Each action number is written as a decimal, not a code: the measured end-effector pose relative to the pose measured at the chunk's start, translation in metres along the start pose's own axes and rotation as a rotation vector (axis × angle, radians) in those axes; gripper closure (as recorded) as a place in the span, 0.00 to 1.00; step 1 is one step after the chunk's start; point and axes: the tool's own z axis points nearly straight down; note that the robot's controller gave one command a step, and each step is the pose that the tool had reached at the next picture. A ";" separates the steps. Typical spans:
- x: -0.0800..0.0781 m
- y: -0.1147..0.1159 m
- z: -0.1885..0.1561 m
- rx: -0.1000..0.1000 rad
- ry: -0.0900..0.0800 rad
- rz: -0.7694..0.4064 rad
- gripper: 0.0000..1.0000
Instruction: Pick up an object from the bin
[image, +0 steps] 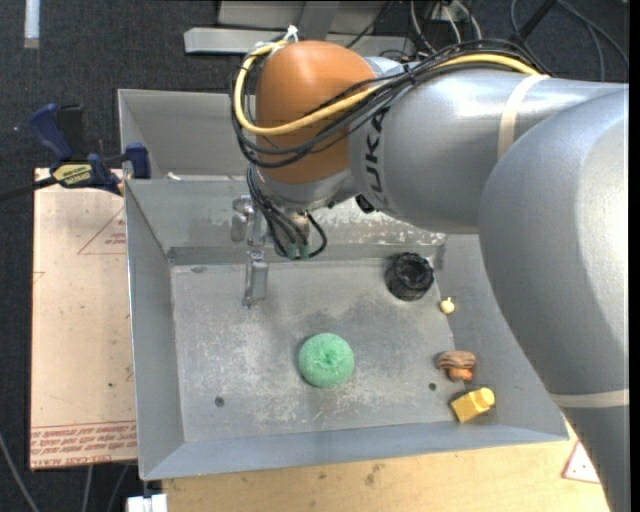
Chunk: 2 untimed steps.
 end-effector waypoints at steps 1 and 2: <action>-0.001 -0.001 -0.005 -0.001 -0.007 0.003 0.00; 0.004 -0.034 0.018 -0.004 -0.010 0.039 0.00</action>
Offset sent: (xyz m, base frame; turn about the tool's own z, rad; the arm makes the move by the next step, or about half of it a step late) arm -0.0086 -0.0612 -0.0354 0.0680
